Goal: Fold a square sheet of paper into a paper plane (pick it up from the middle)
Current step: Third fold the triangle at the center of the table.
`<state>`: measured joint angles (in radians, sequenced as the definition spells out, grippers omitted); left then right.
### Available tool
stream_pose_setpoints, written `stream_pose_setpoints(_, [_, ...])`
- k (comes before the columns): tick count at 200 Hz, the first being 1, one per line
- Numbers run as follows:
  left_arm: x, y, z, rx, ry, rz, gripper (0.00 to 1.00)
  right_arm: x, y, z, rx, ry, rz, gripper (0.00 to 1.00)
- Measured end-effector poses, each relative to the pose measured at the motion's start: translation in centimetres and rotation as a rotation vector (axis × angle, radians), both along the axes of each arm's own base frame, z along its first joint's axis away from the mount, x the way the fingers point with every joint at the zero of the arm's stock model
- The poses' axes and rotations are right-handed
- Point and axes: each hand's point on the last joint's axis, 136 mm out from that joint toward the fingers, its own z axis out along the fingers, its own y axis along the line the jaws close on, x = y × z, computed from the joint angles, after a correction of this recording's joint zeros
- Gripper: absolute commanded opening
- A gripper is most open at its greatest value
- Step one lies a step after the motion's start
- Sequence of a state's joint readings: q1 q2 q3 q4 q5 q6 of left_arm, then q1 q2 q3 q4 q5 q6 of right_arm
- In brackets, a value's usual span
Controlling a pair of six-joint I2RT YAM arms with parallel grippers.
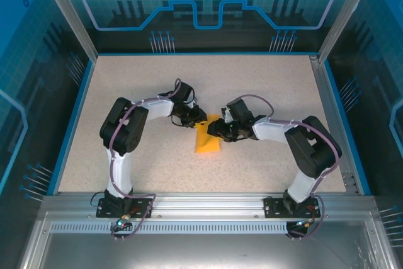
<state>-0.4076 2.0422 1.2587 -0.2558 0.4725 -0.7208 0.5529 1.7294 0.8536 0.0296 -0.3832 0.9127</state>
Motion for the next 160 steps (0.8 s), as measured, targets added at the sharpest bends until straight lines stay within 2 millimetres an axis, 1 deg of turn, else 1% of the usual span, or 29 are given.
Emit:
stream_pose_setpoints(20, [-0.9, 0.5, 0.4, 0.008, -0.007, -0.012, 0.35, 0.2, -0.4, -1.1, -0.003, 0.037, -0.012, 0.31])
stream_pose_setpoints(37, [-1.4, 0.7, 1.1, 0.007, -0.022, -0.020, 0.39, 0.2, -0.8, -1.9, -0.007, 0.064, -0.016, 0.30])
stream_pose_setpoints(45, [-1.6, 0.8, 1.5, 0.005, -0.034, -0.025, 0.40, 0.2, -0.9, -2.1, -0.009, 0.074, -0.017, 0.27])
stream_pose_setpoints(73, [-2.3, 1.0, 3.7, -0.012, -0.093, -0.041, 0.41, 0.5, -0.6, -1.8, -0.001, 0.075, -0.006, 0.22])
stream_pose_setpoints(84, [-2.8, 1.1, 4.5, -0.016, -0.124, -0.060, 0.46, 0.6, -0.4, -1.6, 0.009, 0.072, -0.001, 0.21])
stream_pose_setpoints(93, [-3.3, 1.1, 5.0, -0.014, -0.149, -0.077, 0.47, 0.6, -0.3, -1.4, 0.021, 0.071, 0.004, 0.20])
stream_pose_setpoints(110, [-5.0, 0.3, 6.2, 0.007, -0.223, -0.154, 0.52, 0.6, -0.2, -1.3, 0.033, 0.077, 0.008, 0.20])
stream_pose_setpoints(120, [-6.1, -0.3, 6.7, 0.029, -0.271, -0.203, 0.59, 0.6, -0.3, -1.2, 0.040, 0.083, 0.009, 0.19])
stream_pose_setpoints(130, [-7.7, -1.4, 7.3, 0.058, -0.336, -0.283, 0.62, 0.7, -0.4, -1.1, 0.044, 0.090, 0.009, 0.19])
stream_pose_setpoints(141, [-9.6, -2.5, 7.8, 0.092, -0.396, -0.360, 0.63, 0.8, -0.3, -1.0, 0.052, 0.097, 0.011, 0.19])
stream_pose_setpoints(160, [-12.8, -4.0, 7.9, 0.155, -0.491, -0.492, 0.67, 1.0, -0.2, -0.9, 0.063, 0.107, 0.015, 0.19])
